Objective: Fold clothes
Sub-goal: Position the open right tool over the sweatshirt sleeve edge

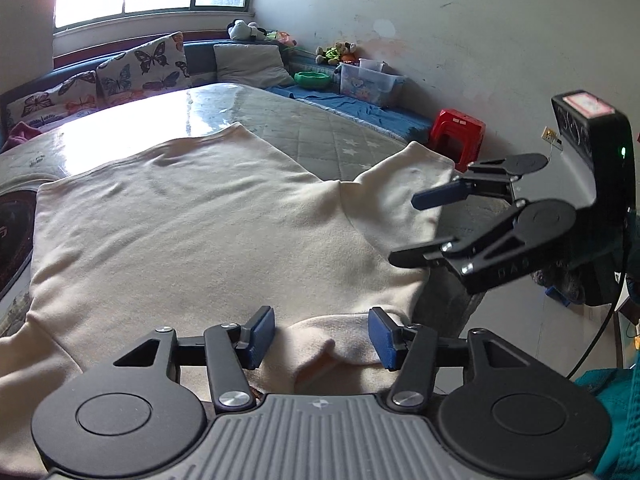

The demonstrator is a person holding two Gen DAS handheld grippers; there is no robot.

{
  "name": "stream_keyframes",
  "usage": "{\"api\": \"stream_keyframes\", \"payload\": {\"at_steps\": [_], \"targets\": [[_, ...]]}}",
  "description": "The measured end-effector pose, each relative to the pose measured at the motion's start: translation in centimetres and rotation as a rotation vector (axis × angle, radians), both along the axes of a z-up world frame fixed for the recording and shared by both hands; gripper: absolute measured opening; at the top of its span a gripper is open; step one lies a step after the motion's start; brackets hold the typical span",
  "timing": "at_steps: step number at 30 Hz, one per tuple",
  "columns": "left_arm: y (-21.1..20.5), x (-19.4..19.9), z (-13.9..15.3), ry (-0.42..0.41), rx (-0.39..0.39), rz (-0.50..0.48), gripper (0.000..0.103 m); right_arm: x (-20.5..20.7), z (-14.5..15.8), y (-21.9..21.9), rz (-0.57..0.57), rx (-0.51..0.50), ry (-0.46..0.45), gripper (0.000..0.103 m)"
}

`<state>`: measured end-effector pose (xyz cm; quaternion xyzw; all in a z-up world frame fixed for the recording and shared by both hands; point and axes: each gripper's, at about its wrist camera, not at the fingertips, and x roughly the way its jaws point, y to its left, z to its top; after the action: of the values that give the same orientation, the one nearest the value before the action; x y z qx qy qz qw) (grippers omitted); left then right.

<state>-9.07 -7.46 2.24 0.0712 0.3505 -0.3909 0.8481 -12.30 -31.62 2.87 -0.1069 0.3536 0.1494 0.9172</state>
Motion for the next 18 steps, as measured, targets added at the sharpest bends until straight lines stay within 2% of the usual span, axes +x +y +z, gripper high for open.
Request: {"api": "stream_keyframes", "payload": {"at_steps": [4, 8, 12, 14, 18], "targets": [[0.2, -0.4, 0.1, -0.005, -0.002, -0.008, 0.056, -0.4, 0.4, -0.9, -0.016, -0.007, 0.005, 0.082], [0.4, -0.4, 0.3, 0.001, -0.017, -0.009, 0.054, 0.0, 1.3, -1.2, -0.033, 0.025, -0.033, 0.082], [0.5, -0.4, 0.3, 0.008, -0.017, -0.006, 0.054, 0.7, 0.8, -0.7, -0.022, 0.062, -0.015, 0.082], [0.5, -0.1, 0.6, 0.007, -0.018, 0.0, 0.054, 0.9, 0.1, -0.8, -0.03, 0.047, 0.001, 0.082], [0.4, 0.6, 1.5, -0.003, -0.041, 0.011, 0.055, 0.5, 0.2, -2.3, -0.076, 0.085, 0.0, 0.082]]}}
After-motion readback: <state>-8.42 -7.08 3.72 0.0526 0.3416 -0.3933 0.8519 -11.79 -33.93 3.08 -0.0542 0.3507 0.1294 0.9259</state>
